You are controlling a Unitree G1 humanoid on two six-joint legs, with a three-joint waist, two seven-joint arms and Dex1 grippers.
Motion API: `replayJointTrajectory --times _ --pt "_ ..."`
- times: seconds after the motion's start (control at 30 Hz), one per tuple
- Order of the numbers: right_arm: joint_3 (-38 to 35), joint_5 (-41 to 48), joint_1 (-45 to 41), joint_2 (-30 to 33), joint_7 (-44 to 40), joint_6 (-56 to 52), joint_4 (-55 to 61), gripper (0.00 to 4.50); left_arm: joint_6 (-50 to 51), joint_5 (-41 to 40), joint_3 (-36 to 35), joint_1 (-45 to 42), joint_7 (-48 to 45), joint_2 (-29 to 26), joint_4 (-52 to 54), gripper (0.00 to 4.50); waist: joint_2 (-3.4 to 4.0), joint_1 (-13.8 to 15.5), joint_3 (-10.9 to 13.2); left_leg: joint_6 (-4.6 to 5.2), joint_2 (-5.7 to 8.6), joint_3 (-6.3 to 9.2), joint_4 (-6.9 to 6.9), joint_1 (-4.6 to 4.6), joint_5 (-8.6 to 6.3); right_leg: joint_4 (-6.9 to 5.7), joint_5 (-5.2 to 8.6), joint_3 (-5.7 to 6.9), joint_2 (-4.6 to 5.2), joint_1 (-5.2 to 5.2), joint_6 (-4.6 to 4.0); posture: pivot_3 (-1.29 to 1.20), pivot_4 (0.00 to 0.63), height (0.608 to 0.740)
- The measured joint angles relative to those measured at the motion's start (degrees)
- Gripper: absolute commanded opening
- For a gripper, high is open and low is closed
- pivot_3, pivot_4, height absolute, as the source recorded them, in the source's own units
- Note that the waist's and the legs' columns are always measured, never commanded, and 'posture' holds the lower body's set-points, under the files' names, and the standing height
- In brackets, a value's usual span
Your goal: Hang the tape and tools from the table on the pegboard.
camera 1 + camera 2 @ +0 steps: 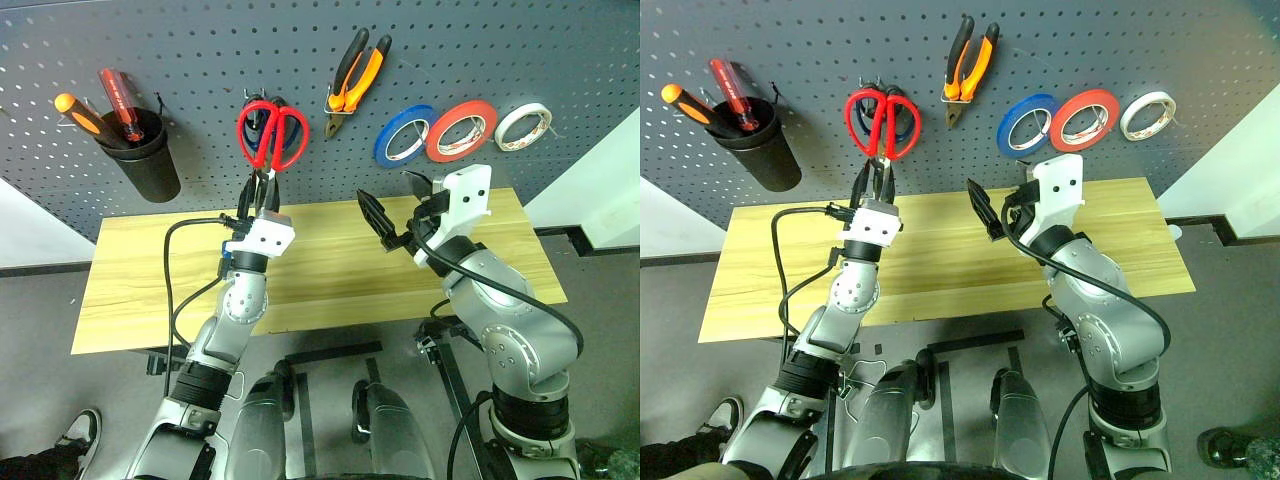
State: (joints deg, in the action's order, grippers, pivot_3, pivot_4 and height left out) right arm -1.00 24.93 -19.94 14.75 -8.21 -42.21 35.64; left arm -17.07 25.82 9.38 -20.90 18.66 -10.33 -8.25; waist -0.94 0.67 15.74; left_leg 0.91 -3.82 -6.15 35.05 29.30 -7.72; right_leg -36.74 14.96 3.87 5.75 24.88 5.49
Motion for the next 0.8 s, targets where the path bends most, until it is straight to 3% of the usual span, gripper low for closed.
replayJointTrajectory --times 0.8 --pt "-0.11 0.13 1.07 0.14 0.59 -0.33 0.39 4.50 -2.55 -0.08 -1.77 -12.74 7.74 1.58 -22.36 1.02 0.00 0.03 0.00 0.05 0.02 -0.01 0.19 0.00 0.03 -0.35 -0.01 0.00 0.02 0.05 0.05 -0.03 0.293 0.717"
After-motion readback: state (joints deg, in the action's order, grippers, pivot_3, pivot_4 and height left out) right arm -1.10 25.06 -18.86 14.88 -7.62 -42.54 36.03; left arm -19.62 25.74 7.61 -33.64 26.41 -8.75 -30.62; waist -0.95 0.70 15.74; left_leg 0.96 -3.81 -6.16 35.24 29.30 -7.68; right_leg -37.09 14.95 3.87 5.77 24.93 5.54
